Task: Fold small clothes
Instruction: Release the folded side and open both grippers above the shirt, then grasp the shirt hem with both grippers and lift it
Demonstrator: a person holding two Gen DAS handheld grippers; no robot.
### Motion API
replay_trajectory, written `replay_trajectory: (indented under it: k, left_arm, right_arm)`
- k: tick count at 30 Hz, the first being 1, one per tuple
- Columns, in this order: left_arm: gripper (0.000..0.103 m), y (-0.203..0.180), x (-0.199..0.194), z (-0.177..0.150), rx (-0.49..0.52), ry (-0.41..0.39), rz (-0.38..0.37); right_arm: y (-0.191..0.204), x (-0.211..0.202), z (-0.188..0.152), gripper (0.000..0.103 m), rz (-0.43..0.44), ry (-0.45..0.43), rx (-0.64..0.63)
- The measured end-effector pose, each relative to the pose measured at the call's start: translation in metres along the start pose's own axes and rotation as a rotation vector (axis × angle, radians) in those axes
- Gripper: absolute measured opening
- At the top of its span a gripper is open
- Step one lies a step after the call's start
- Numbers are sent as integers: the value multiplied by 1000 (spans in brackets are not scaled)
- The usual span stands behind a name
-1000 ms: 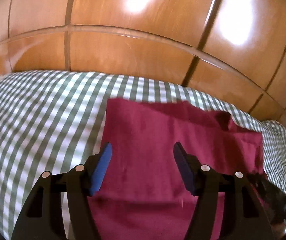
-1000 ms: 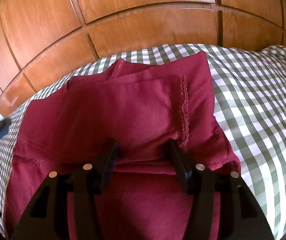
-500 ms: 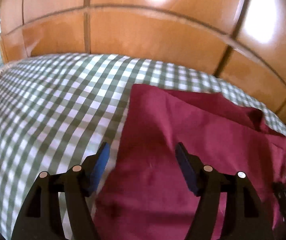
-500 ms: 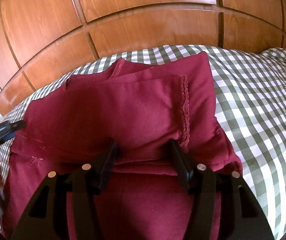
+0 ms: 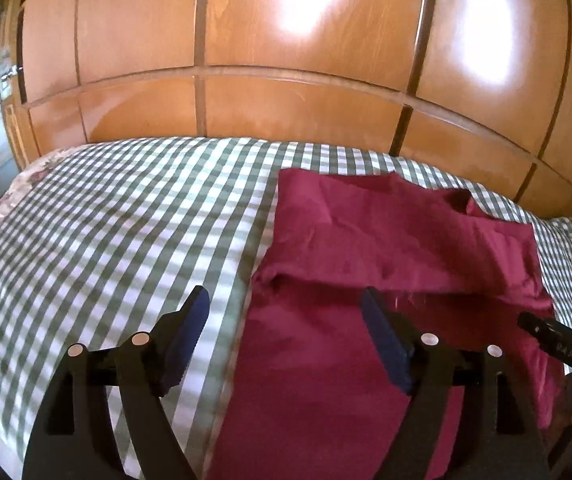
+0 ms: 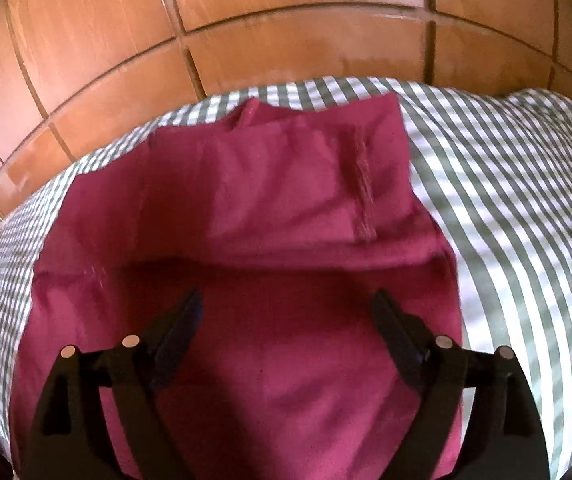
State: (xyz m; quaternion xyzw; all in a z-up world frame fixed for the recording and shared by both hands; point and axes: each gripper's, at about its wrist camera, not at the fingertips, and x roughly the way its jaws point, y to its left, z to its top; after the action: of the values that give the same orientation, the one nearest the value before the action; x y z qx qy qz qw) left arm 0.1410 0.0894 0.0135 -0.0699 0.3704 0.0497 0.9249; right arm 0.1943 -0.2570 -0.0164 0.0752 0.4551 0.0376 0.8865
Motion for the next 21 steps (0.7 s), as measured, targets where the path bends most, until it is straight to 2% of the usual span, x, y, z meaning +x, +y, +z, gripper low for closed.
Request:
replay_trajectory:
  k: [13, 17, 21]
  left_arm:
    - [77, 24, -24, -50, -12, 58, 38]
    - [77, 31, -25, -63, -8, 88, 37]
    - [77, 39, -27, -79, -9, 119, 38]
  right_arm:
    - [-29, -44, -46, 87, -6, 12, -33]
    - [-45, -56, -52, 89, -30, 4, 3]
    - [-65, -60, -65, 89, -40, 37, 49]
